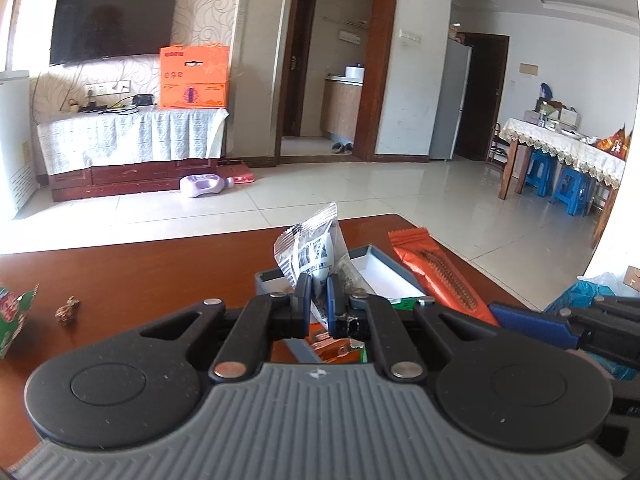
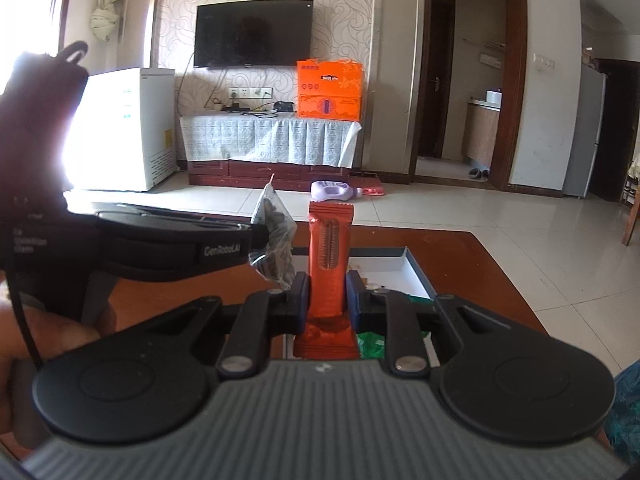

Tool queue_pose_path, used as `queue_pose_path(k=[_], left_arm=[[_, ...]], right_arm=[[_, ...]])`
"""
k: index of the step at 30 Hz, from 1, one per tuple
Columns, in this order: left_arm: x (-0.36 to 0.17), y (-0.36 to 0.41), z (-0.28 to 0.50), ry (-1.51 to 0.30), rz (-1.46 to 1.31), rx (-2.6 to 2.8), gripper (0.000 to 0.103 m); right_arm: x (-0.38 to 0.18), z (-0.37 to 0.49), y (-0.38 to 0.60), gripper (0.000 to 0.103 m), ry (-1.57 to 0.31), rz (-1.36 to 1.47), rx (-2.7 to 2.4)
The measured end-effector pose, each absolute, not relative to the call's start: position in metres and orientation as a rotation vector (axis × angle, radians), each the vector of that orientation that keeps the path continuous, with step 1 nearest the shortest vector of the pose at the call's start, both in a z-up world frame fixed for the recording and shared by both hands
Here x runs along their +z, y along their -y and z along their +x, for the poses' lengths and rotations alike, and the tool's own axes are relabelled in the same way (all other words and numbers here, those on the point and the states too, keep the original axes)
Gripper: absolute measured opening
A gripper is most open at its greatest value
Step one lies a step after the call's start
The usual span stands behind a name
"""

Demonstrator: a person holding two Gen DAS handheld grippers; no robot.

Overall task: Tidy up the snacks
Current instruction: 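Carry the orange bar in the right tool while the left tool lowers the nut bag into the box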

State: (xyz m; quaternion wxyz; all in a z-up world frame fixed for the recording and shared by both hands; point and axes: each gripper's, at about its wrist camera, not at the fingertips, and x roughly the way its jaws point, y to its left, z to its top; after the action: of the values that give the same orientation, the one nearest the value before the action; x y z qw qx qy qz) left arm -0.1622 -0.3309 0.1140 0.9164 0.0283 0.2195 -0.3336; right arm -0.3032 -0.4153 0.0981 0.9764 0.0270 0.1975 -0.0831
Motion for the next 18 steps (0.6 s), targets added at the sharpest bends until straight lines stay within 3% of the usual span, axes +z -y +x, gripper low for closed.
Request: queue_pose_path(k=[18], left_arm=[[0.088,0.423,-0.128,-0.482,0.113,-0.748,0.009]], right_arm=[[0.070,-0.291,0.455,0.022,-0.497,0.170,-0.218]])
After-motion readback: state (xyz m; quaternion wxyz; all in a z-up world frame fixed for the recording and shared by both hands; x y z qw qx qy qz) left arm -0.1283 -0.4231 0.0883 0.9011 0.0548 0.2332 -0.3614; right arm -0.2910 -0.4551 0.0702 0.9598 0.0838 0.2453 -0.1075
